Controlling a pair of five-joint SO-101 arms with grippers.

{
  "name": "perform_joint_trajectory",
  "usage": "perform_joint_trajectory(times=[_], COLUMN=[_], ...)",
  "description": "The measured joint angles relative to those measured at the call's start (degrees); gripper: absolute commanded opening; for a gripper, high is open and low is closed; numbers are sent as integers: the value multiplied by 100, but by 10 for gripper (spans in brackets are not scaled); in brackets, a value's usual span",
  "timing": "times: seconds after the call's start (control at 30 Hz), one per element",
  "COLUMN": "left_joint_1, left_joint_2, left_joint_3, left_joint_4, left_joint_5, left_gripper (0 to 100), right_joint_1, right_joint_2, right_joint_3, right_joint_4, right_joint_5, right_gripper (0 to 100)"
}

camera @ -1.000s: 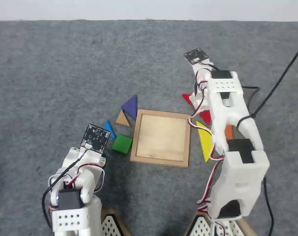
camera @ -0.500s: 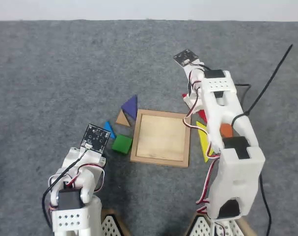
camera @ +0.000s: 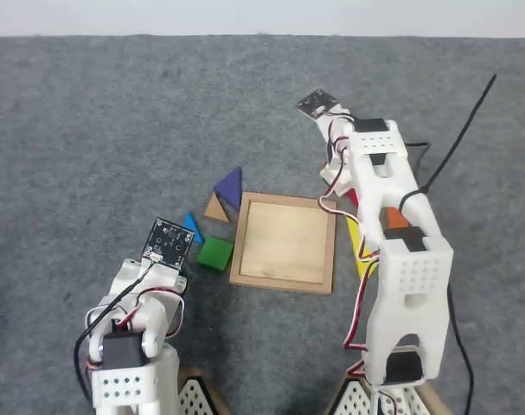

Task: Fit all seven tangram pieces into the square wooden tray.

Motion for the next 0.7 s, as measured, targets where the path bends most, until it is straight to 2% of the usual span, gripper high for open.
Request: perform_joint_trajectory(times=[0.2,0.7], left_joint_1=[0,0], left_joint_2=[0,0], left_joint_3=[0,0], left_joint_4=[0,0], left_joint_5=[0,0], left_gripper=[108,108], right_joint_1=[202,229], right_joint_2=[9,18], right_joint_3=[-44,-79], right_joint_4=[264,563], right_joint_5=[-44,-167], right_gripper=[345,318])
